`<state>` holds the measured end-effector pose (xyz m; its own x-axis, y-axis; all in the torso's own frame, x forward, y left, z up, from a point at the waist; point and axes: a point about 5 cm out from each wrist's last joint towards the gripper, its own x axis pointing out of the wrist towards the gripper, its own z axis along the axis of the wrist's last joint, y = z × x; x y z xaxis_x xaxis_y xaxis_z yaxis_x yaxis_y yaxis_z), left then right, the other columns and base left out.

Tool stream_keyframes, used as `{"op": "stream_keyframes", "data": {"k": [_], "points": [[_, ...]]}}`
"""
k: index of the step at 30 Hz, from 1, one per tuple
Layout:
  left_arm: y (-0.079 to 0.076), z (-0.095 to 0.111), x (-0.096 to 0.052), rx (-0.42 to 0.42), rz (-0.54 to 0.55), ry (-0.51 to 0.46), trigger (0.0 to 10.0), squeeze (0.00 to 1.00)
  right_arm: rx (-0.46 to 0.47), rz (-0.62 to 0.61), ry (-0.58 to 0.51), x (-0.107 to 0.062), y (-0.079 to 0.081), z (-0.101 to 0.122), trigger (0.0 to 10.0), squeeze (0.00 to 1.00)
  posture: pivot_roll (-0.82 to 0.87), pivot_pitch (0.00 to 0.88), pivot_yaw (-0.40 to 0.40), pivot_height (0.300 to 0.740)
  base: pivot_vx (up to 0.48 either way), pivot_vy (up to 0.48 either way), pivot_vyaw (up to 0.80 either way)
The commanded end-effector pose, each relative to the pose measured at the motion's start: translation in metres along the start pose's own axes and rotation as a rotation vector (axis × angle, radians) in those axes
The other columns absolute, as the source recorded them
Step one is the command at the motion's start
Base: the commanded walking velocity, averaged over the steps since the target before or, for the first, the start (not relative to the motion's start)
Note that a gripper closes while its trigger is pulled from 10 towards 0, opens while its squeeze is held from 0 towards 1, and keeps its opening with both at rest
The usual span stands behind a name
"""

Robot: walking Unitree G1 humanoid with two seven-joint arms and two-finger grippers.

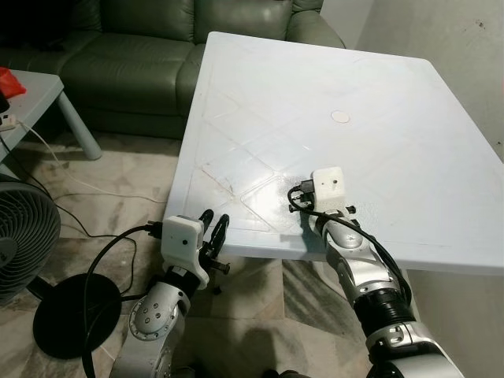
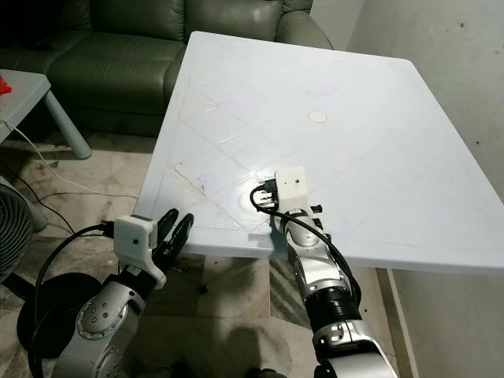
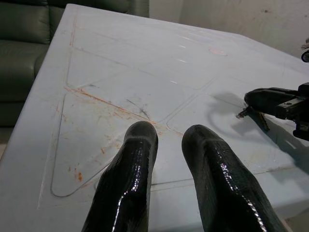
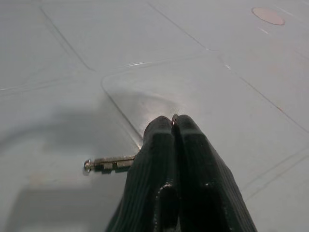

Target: Hang keys on a hook

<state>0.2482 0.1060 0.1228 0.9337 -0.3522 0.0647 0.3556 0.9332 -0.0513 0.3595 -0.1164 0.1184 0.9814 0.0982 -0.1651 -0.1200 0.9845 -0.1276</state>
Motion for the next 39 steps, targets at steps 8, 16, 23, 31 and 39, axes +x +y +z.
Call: {"op": "stream_keyframes", "data": {"k": [8, 16, 23, 31, 39], "points": [[0.006, 0.006, 0.008, -0.032, 0.037, -0.019, 10.0, 0.0, 0.068, -0.033, -0.071, 0.0, -0.012, 0.011, 0.0, 0.0, 0.02, 0.152, -0.097, 0.74, 0.0, 0.0, 0.0], [0.032, 0.033, 0.036, -0.024, 0.11, -0.103, 10.0, 0.0, 0.136, -0.043, -0.225, -0.005, -0.027, 0.043, 0.0, 0.0, 0.0, 0.101, -0.079, 0.74, 0.0, 0.0, 0.0], [0.06, 0.06, 0.063, 0.015, 0.183, -0.154, 10.0, 0.0, 0.143, -0.085, -0.326, -0.013, -0.045, 0.064, 0.0, 0.0, -0.03, 0.051, -0.059, 0.74, 0.0, 0.0, 0.0], [0.07, 0.076, 0.074, -0.01, 0.209, -0.21, 10.0, 0.0, 0.141, -0.136, -0.373, -0.023, -0.058, 0.069, 0.0, 0.0, -0.05, 0.011, -0.047, 0.74, 0.0, 0.0, 0.0], [0.076, 0.066, 0.079, -0.041, 0.187, -0.191, 10.0, 0.0, 0.193, 0.044, -0.45, -0.036, -0.047, 0.062, 10.0, 0.0, -0.07, 0.0, -0.029, 0.74, 0.0, 0.0, 0.0]]}}
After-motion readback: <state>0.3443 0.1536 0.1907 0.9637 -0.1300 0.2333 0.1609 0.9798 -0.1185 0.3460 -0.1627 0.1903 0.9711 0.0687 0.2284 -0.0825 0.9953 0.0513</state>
